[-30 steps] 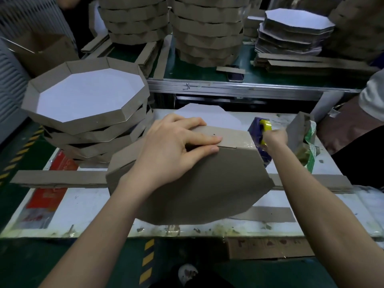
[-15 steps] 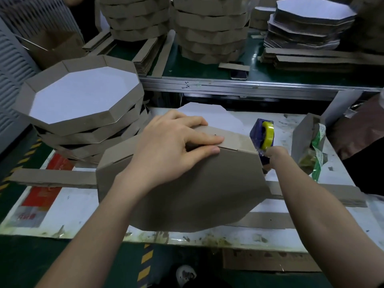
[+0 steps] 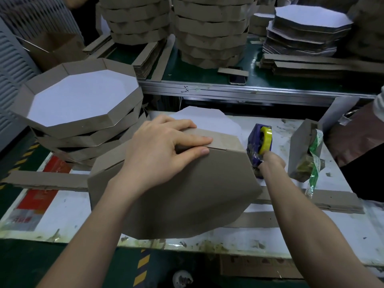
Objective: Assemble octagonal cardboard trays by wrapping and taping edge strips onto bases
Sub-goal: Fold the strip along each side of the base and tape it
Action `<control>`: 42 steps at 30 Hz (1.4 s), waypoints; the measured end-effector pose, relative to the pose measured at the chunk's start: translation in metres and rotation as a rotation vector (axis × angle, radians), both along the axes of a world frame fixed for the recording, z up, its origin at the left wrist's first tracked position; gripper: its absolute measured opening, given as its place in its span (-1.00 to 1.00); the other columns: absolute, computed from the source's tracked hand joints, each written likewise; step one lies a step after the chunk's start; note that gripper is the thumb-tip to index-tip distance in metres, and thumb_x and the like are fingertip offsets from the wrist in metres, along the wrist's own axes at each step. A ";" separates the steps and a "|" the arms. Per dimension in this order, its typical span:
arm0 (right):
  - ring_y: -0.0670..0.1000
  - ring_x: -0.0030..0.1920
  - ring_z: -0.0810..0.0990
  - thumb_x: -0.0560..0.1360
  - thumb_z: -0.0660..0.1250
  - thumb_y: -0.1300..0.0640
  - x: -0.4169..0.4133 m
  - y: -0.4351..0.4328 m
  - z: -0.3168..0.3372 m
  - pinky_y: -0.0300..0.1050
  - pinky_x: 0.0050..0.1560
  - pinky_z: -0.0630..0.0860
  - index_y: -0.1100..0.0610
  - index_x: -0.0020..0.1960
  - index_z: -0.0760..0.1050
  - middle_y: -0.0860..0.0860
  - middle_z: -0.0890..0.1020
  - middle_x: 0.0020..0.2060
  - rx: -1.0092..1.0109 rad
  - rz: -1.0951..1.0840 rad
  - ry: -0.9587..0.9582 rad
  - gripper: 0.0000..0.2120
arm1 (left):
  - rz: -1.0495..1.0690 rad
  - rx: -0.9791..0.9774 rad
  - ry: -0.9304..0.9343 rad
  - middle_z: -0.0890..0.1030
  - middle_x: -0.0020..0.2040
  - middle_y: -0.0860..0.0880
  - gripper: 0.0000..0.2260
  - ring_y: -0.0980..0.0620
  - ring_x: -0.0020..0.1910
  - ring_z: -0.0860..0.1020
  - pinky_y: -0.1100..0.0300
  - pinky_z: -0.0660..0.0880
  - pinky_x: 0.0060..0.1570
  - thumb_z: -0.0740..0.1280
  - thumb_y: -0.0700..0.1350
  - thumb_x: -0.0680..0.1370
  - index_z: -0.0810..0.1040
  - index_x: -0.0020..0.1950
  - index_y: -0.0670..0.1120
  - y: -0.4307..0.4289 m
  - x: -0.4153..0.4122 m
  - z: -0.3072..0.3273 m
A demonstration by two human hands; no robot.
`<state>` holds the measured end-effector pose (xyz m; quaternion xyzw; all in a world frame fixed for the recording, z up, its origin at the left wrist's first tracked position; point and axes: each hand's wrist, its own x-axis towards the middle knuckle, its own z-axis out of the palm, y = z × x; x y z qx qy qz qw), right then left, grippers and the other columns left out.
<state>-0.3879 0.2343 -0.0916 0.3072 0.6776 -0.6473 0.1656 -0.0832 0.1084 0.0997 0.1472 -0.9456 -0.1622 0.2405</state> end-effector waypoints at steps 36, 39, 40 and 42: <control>-0.17 -0.39 0.46 0.61 0.31 0.15 0.104 -0.036 0.115 -0.30 -0.36 0.41 0.14 0.01 0.64 -0.03 0.64 -0.29 0.164 0.728 0.643 -0.86 | 0.017 0.090 0.051 0.57 0.22 0.18 -0.71 0.06 0.17 0.47 0.03 0.42 0.12 0.24 0.25 0.48 0.58 0.15 0.30 -0.021 0.049 -0.011; -0.20 -0.53 0.39 0.60 0.34 0.15 0.130 -0.052 0.161 -0.37 -0.51 0.33 0.10 -0.07 0.65 -0.08 0.64 -0.35 0.238 0.928 0.746 -0.86 | 0.037 0.131 0.074 0.57 0.23 0.16 -0.74 0.06 0.19 0.45 -0.03 0.43 0.15 0.27 0.22 0.49 0.57 0.16 0.30 -0.027 0.064 -0.016; -0.18 -0.51 0.39 0.59 0.35 0.15 0.139 -0.056 0.173 -0.38 -0.53 0.31 0.13 -0.10 0.67 -0.10 0.65 -0.37 0.276 0.988 0.753 -0.85 | 0.044 0.141 0.085 0.57 0.24 0.15 -0.76 0.05 0.19 0.45 -0.05 0.43 0.15 0.28 0.22 0.51 0.57 0.16 0.30 -0.028 0.069 -0.018; -0.09 -0.41 0.40 0.57 0.37 0.15 0.156 -0.063 0.192 -0.36 -0.51 0.34 0.20 -0.01 0.67 -0.11 0.67 -0.37 0.347 1.086 0.760 -0.85 | 0.056 0.162 0.095 0.56 0.25 0.13 -0.77 0.02 0.20 0.45 -0.08 0.43 0.15 0.26 0.25 0.54 0.55 0.17 0.30 -0.031 0.078 -0.020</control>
